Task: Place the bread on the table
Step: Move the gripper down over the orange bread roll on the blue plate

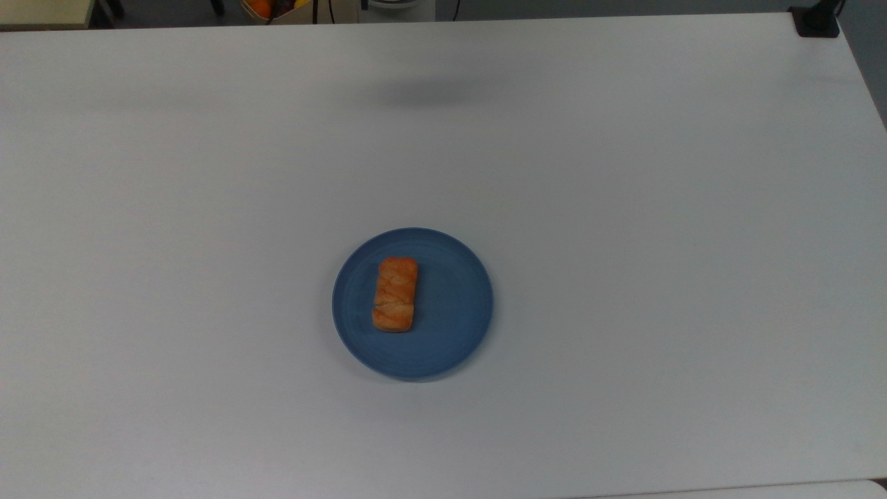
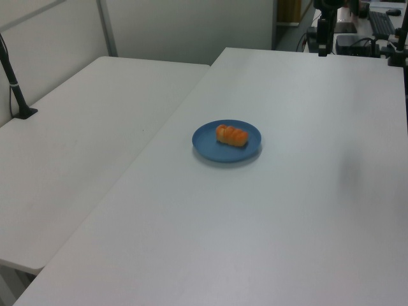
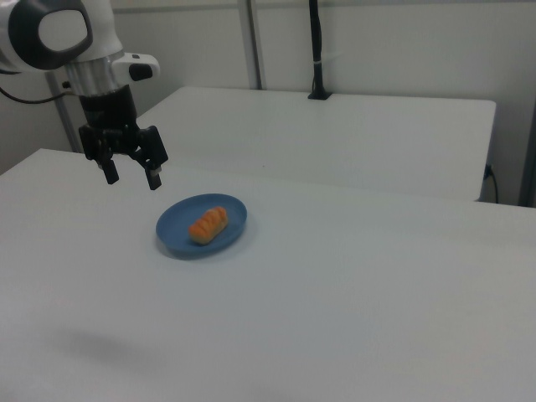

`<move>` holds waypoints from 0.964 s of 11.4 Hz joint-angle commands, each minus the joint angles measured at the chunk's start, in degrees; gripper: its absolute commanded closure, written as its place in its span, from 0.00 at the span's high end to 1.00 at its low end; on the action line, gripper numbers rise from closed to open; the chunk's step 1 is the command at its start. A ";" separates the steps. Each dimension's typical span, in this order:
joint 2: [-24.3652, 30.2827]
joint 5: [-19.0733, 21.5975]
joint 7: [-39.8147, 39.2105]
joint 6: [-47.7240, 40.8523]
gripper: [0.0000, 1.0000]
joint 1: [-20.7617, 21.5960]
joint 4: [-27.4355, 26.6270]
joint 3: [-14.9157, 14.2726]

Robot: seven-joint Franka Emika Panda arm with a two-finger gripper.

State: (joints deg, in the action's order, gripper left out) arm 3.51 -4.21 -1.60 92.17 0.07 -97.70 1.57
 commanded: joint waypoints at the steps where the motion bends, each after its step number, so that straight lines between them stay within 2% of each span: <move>1: 0.71 1.04 -1.38 -0.15 1.00 -0.25 -0.65 -0.16; 6: -0.52 1.13 -0.95 2.82 1.00 -0.16 0.04 -0.16; 9: -9.19 2.35 2.72 7.04 1.00 0.63 7.67 -0.08; 11: -12.99 2.63 6.33 12.21 1.00 0.81 8.93 0.36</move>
State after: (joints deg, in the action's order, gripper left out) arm -3.78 -2.63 0.63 100.35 0.32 -92.98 1.65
